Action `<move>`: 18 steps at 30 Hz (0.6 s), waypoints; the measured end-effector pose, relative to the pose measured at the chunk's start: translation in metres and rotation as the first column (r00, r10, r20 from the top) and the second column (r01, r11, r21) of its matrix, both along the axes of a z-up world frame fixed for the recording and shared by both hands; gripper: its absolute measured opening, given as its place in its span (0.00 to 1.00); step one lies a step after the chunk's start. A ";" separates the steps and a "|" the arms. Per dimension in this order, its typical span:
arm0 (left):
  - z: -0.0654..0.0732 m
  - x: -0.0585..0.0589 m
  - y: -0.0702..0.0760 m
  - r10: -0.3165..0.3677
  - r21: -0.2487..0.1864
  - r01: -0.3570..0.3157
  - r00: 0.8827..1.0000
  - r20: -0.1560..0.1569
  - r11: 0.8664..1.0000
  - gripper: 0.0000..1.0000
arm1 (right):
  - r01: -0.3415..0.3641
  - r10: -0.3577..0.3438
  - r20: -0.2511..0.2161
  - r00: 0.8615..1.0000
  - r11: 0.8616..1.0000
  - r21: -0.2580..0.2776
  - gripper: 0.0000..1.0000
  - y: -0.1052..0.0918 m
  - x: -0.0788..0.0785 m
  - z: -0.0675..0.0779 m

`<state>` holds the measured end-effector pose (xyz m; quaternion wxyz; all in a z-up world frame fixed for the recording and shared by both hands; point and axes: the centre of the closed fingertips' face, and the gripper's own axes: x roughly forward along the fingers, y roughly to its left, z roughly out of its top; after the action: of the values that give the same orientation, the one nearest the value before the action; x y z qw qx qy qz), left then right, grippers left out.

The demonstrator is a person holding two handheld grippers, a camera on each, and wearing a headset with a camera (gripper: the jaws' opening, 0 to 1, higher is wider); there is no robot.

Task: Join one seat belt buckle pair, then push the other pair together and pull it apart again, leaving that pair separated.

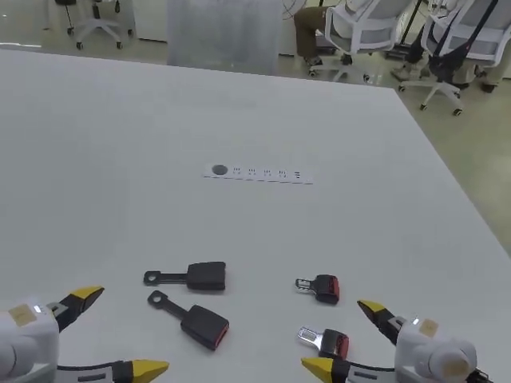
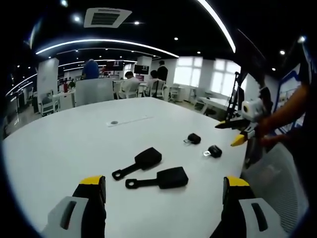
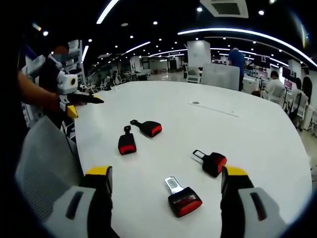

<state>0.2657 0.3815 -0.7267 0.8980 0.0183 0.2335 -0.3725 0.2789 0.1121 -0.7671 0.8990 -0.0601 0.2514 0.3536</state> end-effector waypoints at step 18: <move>-0.010 0.007 -0.019 -0.087 0.053 0.088 0.996 -0.022 0.995 1.00 | -0.043 0.041 -0.050 0.998 0.998 -0.042 0.92 -0.009 -0.004 -0.019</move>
<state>0.2728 0.3623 -0.7366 0.8778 0.0491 0.2511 -0.4051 0.2752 0.1031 -0.7862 0.8835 -0.0762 0.2796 0.3681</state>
